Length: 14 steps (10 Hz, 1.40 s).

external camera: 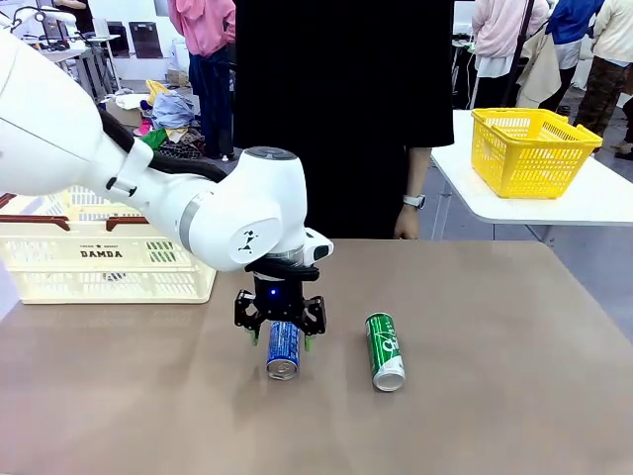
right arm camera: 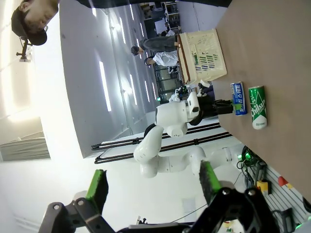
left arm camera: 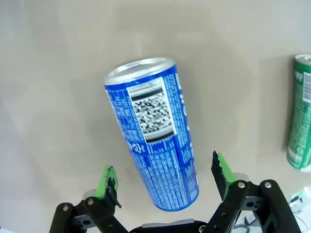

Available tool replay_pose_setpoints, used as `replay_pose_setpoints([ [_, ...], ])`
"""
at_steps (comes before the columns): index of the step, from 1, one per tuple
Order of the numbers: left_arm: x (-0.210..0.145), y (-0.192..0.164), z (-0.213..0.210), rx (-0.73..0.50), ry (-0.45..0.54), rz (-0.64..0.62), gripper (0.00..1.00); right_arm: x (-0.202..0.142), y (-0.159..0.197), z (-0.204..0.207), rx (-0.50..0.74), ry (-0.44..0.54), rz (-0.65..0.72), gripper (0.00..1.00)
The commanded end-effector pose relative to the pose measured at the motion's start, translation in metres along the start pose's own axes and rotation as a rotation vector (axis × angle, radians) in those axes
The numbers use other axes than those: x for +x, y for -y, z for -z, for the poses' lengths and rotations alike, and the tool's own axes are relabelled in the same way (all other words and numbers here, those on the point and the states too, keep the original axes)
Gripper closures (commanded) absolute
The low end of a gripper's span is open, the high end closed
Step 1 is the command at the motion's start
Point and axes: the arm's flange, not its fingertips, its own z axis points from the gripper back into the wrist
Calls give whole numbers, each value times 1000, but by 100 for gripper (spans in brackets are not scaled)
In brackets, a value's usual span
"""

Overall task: Place the drinks into the Shopping basket.
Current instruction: Pick up one drink and place it into the Shopping basket.

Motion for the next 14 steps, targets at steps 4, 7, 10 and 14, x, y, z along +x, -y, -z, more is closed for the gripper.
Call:
replay_pose_setpoints([
  [4, 10, 1, 18, -9, 7, -64, 0, -3, -4, 1, -1, -2, 12, 0],
  [7, 7, 4, 20, 18, 18, -46, 100, -3, -4, 1, -1, -2, 12, 0],
  [10, 6, 6, 20, 32, 34, -37, 100, -3, -4, 1, -1, -2, 12, 0],
  [14, 11, -6, -40, 8, 73, -36, 100, -3, -4, 1, -1, -2, 12, 0],
])
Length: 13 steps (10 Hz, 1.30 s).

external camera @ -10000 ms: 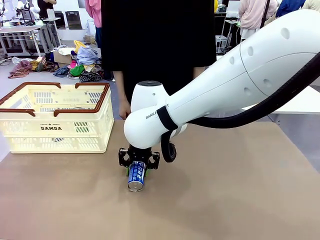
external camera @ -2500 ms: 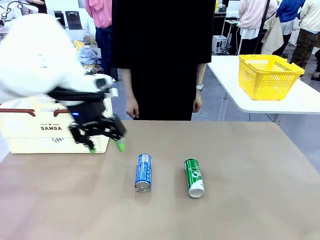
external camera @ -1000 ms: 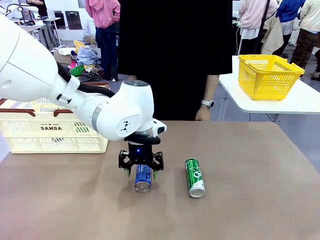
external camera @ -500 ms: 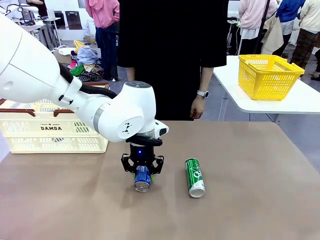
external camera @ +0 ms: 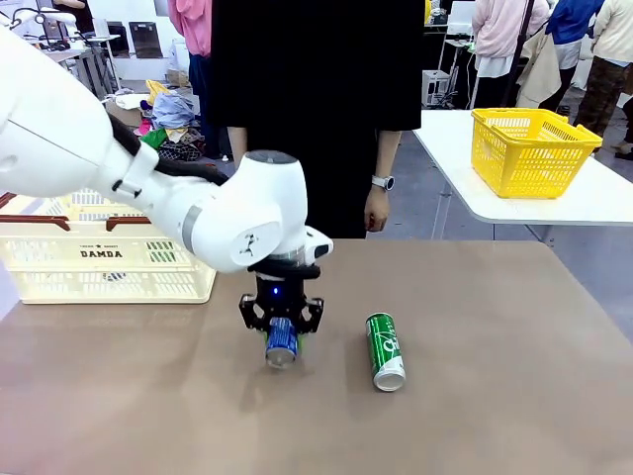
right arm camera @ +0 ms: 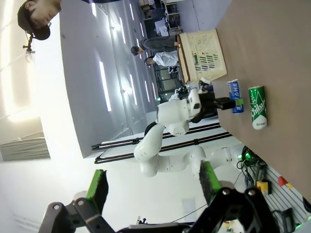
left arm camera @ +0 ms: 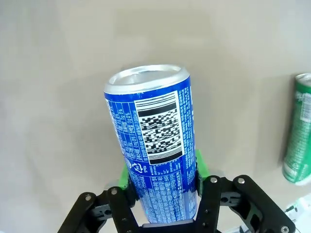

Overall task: Place the drinks into the Shopping basket.
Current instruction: Pick up one drink and place it into the Shopping basket.

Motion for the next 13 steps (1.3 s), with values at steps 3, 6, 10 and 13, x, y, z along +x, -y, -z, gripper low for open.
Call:
replay_pose_setpoints([
  [3, 5, -26, -200, -38, 94, 46, 100, -3, -4, 1, -1, -2, 12, 0],
  [6, 18, -47, -283, -27, 67, 61, 100, -3, -4, 1, -1, -2, 12, 0],
  [10, 6, -57, -301, -28, 84, 43, 100, -3, -4, 1, -1, -2, 12, 0],
  [13, 49, -77, -294, -33, 66, 19, 100, -3, -4, 1, -1, -2, 12, 0],
])
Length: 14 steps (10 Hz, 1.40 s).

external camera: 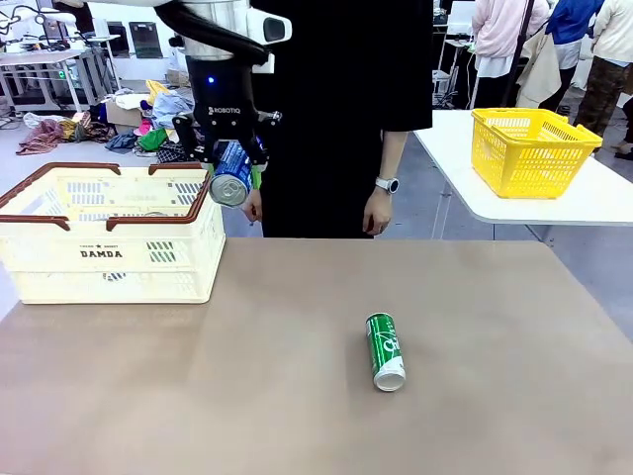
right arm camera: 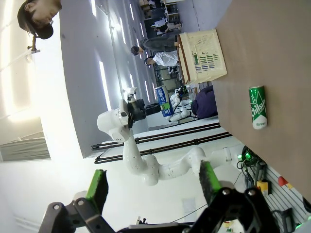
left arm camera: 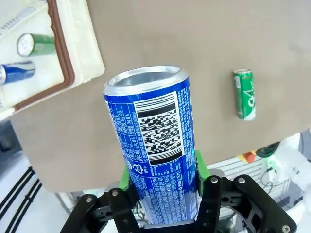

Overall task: Place the drinks into the Shopping basket.
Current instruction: Pick up one drink and place it into the Shopping basket.

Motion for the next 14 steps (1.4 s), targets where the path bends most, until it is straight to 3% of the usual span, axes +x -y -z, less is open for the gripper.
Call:
replay_pose_setpoints([
  [1, 56, -30, -7, -70, -2, 49, 100, -3, -4, 1, -1, -2, 12, 0],
  [3, 92, -75, -9, -130, 53, 36, 100, -3, -4, 1, -1, -2, 12, 0],
  [4, 99, -103, -1, -147, 33, 35, 100, -3, -4, 1, -1, -2, 12, 0],
  [7, 97, -175, 21, -126, 64, -63, 100, -3, -4, 1, -1, -2, 12, 0],
  [11, 132, -225, 94, -138, 69, -87, 100, -3, -4, 1, -1, -2, 12, 0],
  [14, 133, -230, 116, -156, 13, -144, 100, -3, -4, 1, -1, -2, 12, 0],
])
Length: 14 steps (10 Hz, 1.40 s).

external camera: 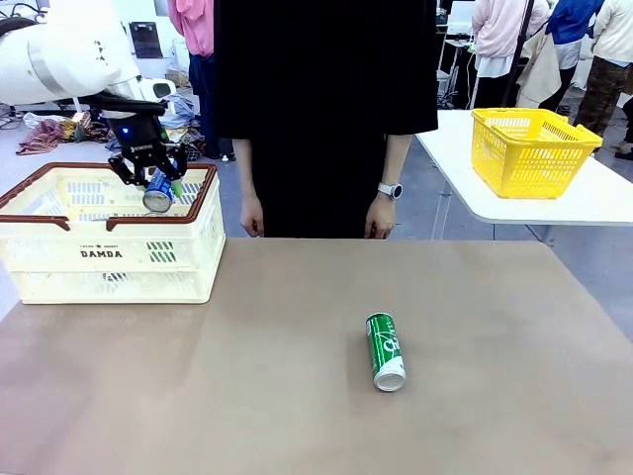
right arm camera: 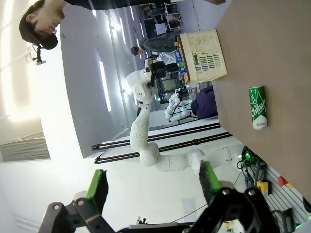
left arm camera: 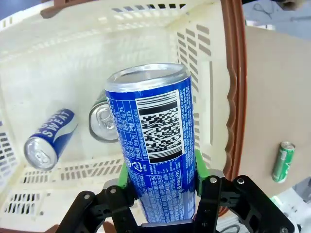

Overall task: Place the drinks into the Shopping basket.
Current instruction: Pick up one drink and place it into the Shopping basket.

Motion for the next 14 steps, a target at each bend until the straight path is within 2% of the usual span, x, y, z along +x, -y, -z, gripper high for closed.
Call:
replay_pose_setpoints([
  [1, -8, 2, -3, -18, 8, -14, 100, -3, -4, 1, -1, -3, 12, 0],
  [8, -8, 13, 63, 87, -35, -28, 100, -3, -4, 1, -1, -3, 12, 0],
  [14, -5, 20, 71, 106, -58, -33, 100, -3, -4, 1, -1, -3, 12, 0],
])
